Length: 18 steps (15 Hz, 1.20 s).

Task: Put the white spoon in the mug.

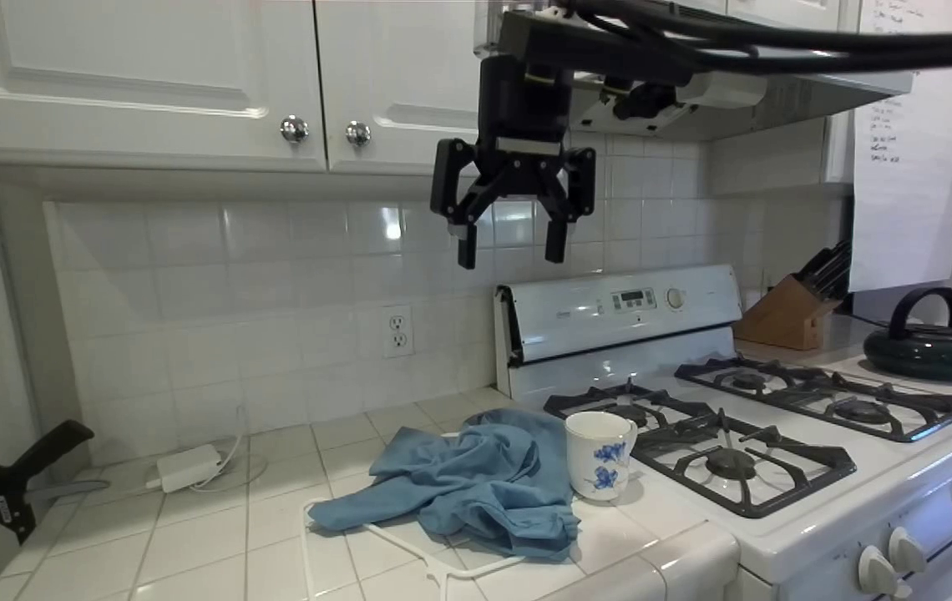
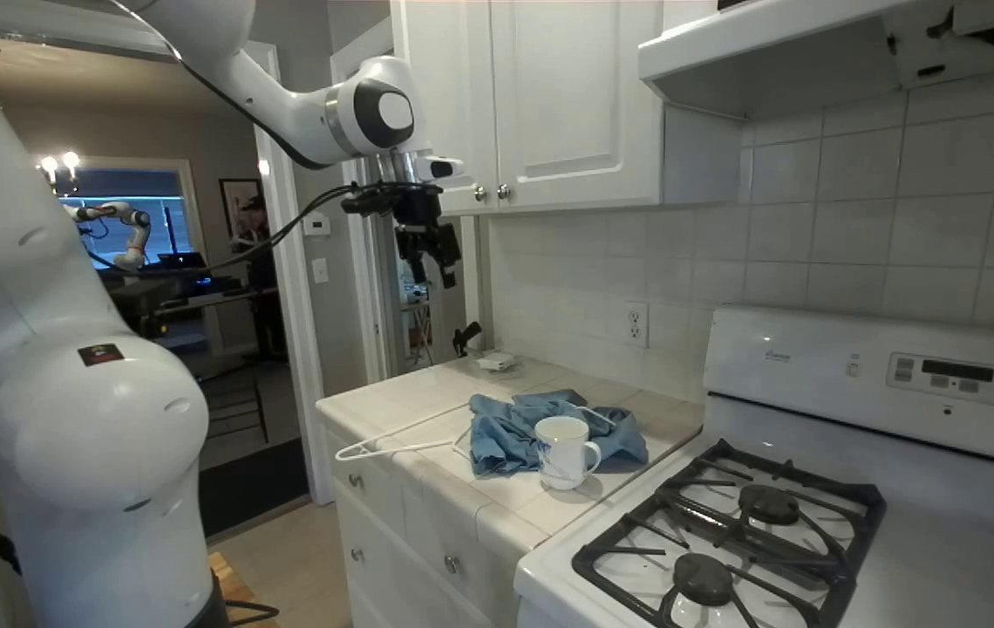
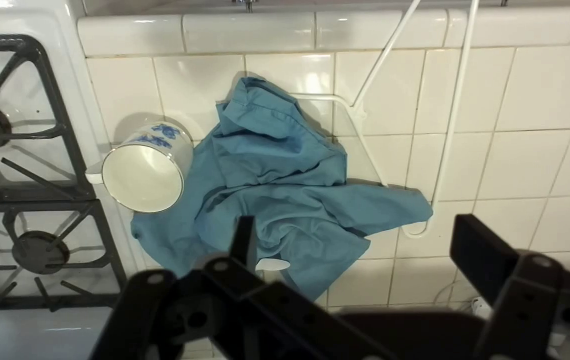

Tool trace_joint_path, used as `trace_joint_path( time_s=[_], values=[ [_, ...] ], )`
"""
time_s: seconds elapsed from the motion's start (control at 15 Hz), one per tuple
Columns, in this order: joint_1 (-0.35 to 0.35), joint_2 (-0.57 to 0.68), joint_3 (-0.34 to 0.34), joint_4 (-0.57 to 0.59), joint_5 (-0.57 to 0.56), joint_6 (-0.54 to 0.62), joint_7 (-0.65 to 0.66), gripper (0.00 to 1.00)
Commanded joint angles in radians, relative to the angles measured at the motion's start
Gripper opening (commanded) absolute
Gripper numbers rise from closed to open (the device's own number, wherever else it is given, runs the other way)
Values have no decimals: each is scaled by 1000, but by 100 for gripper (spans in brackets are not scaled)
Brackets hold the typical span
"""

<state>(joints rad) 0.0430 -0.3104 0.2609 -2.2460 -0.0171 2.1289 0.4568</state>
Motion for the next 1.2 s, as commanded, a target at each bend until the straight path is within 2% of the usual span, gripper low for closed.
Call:
trace_joint_path(
  time_s=[0.0, 0.6, 0.8, 1.13],
  values=[
    [2, -9, -32, 9, -6, 9, 17, 100],
    [-58, 0, -90, 48, -35, 35, 96, 100],
    [-97, 25, -89, 57, -77, 89, 177, 100],
    [-117, 80, -105, 83, -94, 178, 235, 100]
  ],
)
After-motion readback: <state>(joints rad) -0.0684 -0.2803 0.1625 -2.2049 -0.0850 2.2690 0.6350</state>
